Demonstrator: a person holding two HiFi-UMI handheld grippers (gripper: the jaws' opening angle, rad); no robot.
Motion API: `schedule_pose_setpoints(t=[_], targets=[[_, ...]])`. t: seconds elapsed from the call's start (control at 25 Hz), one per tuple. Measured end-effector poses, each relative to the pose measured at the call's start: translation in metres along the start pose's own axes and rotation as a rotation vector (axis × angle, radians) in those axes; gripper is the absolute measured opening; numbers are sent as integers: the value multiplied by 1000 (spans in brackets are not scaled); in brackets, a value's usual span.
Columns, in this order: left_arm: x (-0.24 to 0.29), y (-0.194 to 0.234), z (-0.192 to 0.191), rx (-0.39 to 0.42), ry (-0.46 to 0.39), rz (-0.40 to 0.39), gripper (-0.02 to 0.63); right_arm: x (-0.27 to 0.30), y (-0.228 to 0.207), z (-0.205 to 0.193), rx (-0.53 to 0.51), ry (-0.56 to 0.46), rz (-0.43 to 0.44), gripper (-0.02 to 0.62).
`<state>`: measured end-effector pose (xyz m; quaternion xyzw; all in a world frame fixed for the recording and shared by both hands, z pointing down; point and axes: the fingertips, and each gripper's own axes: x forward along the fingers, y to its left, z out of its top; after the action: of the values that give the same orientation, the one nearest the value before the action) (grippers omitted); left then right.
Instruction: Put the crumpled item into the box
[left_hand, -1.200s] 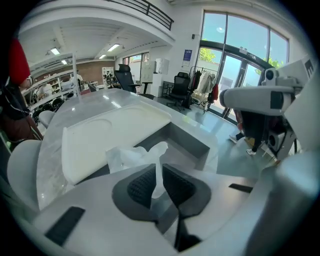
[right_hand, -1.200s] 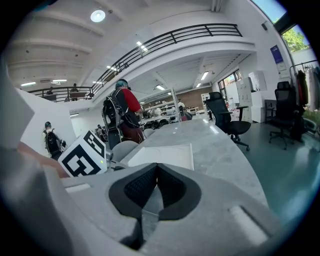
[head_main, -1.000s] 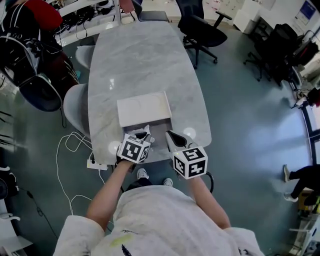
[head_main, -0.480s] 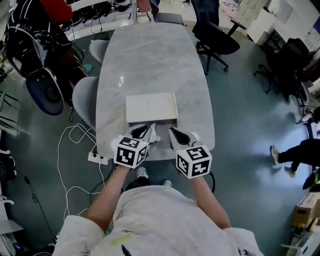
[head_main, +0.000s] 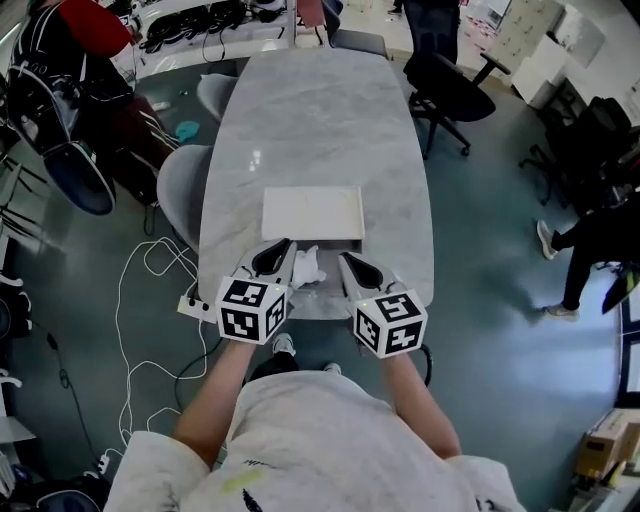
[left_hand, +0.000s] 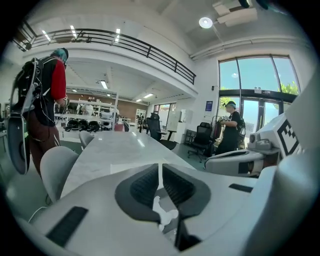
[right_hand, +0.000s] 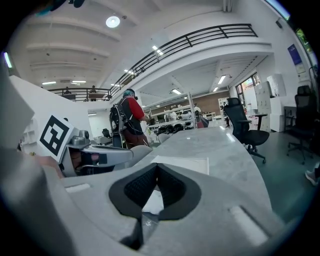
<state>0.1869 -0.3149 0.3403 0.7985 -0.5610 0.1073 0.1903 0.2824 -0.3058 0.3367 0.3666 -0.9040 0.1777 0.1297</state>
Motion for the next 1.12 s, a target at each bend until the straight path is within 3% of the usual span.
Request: schedule_pose_setpoints(t=[0.28, 1.12], targets=[[-3, 1, -9, -10, 11, 20, 17, -3, 3, 3, -47, -17, 5, 5], [0, 5, -16, -29, 52, 6, 17, 2, 5, 2, -13, -10, 1, 5]])
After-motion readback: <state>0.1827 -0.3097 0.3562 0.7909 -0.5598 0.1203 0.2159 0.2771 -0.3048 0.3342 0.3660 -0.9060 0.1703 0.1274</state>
